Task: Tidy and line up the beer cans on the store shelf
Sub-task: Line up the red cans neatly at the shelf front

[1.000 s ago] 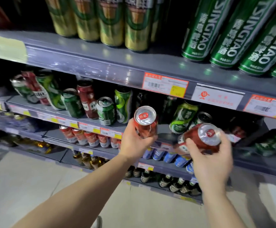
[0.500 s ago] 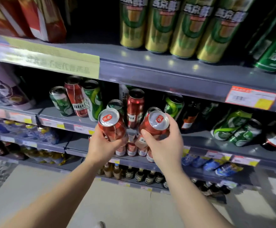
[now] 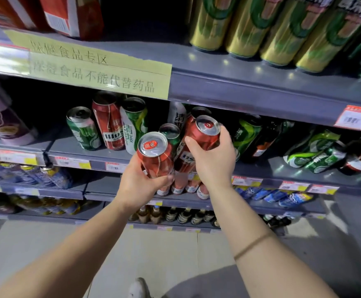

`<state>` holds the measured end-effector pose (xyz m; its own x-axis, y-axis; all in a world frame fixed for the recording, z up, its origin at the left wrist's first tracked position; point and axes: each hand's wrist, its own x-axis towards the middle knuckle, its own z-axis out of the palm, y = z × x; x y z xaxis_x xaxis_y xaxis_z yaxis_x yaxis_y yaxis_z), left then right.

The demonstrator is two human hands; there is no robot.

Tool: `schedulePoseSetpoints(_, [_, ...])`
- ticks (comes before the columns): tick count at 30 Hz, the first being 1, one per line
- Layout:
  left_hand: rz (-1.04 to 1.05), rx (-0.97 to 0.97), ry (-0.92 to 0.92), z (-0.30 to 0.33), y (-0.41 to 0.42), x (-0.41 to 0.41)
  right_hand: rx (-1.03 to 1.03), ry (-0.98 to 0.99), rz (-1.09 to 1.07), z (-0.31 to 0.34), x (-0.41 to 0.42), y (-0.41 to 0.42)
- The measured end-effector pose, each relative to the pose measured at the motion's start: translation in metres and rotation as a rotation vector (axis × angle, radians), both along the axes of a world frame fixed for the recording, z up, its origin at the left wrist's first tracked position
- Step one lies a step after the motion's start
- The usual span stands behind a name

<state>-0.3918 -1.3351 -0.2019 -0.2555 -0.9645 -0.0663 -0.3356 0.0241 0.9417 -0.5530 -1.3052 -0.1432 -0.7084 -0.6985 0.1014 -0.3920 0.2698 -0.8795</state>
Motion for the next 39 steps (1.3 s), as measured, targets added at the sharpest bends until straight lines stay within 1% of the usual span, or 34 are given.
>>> schedulePoseSetpoints(7, [0.004,0.022,0.015,0.002,-0.001,-0.001,0.035,0.034,-0.074,-0.003,-0.008,-0.016])
schedulePoseSetpoints(14, [-0.002,0.027,0.027,0.002,-0.001,-0.003,0.152,0.104,-0.086,-0.013,-0.003,-0.039])
schedulePoseSetpoints(18, [-0.001,0.013,0.019,0.003,-0.001,-0.004,0.239,0.162,-0.164,-0.012,0.001,-0.048])
schedulePoseSetpoints(20, [0.000,0.012,0.020,0.004,0.000,-0.003,0.239,0.210,-0.180,-0.010,0.001,-0.048])
schedulePoseSetpoints(22, [-0.007,0.011,0.019,0.003,0.000,-0.003,0.225,0.232,-0.142,-0.009,0.000,-0.041])
schedulePoseSetpoints(24, [-0.010,0.019,0.015,0.002,0.000,-0.003,0.191,0.222,-0.113,-0.012,-0.004,-0.028])
schedulePoseSetpoints(27, [-0.003,0.031,0.031,0.001,0.002,-0.006,0.152,0.200,-0.154,-0.024,-0.016,-0.003])
schedulePoseSetpoints(30, [0.000,0.035,0.032,0.000,0.004,-0.013,0.241,0.157,-0.208,-0.039,-0.032,0.008])
schedulePoseSetpoints(34, [-0.009,0.030,0.015,0.001,0.008,-0.026,0.315,0.077,-0.270,-0.046,-0.045,-0.007])
schedulePoseSetpoints(36, [-0.017,0.017,0.010,0.001,0.009,-0.031,0.290,0.019,-0.289,-0.045,-0.050,-0.016])
schedulePoseSetpoints(39, [-0.018,-0.004,0.012,0.001,0.010,-0.037,0.208,-0.089,-0.256,-0.045,-0.054,-0.016])
